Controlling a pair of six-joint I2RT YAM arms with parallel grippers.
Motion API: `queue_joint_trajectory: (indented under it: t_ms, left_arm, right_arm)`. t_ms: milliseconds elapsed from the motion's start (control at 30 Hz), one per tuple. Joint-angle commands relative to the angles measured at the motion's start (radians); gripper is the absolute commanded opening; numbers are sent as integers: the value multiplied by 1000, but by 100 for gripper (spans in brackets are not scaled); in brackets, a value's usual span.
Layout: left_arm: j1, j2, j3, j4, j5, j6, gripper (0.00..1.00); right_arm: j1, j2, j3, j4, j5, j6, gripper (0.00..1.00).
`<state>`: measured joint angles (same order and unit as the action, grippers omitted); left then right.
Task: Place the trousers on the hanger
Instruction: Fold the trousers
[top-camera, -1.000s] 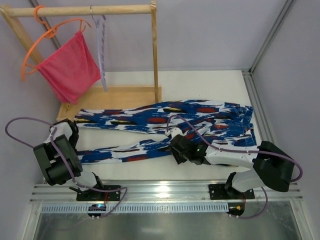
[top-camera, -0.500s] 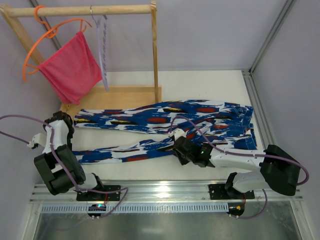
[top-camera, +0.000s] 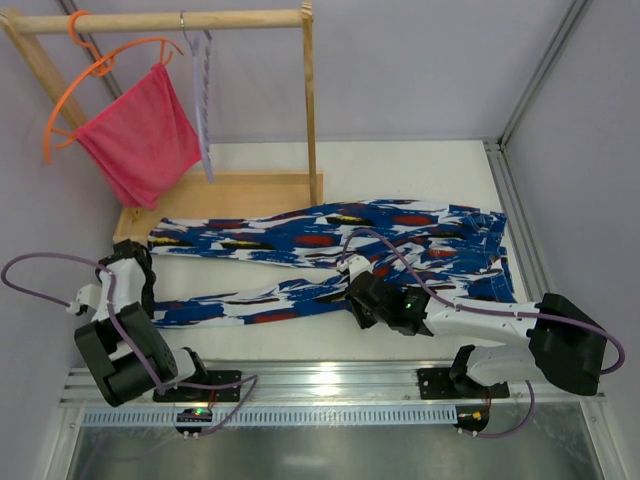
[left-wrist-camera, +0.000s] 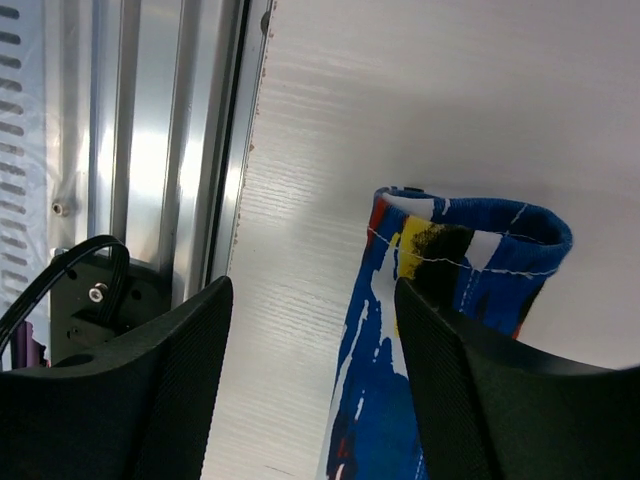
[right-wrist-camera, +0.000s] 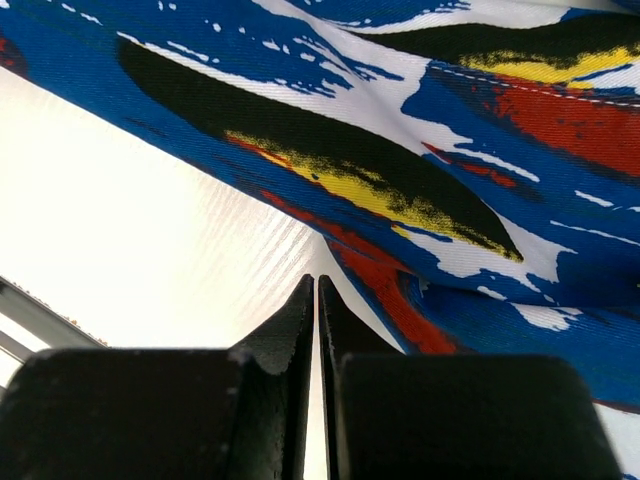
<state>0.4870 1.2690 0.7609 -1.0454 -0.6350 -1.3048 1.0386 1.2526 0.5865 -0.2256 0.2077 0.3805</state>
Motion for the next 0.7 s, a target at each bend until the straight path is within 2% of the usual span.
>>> queue_joint_trajectory:
  t_ms: [0,133,300,400,433,467,500,533,567,667]
  left_arm:
    - [10,72,-26,64,40,-22,68]
    - [10,78,-101,274,139,29,68]
    - [10,47,-112,306,127,33,63]
    - [10,47,-117,304,115,35,45]
    - [10,52,-117,314,120,44,27]
    - [12,59,-117,326,124,61,15]
    - [15,62,-109,326,127,67,5]
    - [13,64,-101,315,129,64,0]
    - [13,59,-91,273,126,49,0]
    - [13,27,-48,216,118,29,0]
  right_arm:
    - [6,-19,18,42,22,3,7]
    - [6,-38,13,29,6,0,8]
    - [5,-39,10,17,-17,0,9]
    - [5,-41,12,19,-22,5,14]
    - [6,-38,12,20,-27,5,18]
    - [6,-36,12,20,-28,0,28]
    - [5,-36,12,20,-30,-3,34]
    - [6,-33,9,31,-40,-8,39]
    - [5,-32,6,31,-42,-15,48]
    - [6,-19,1,28,-9,-15,55]
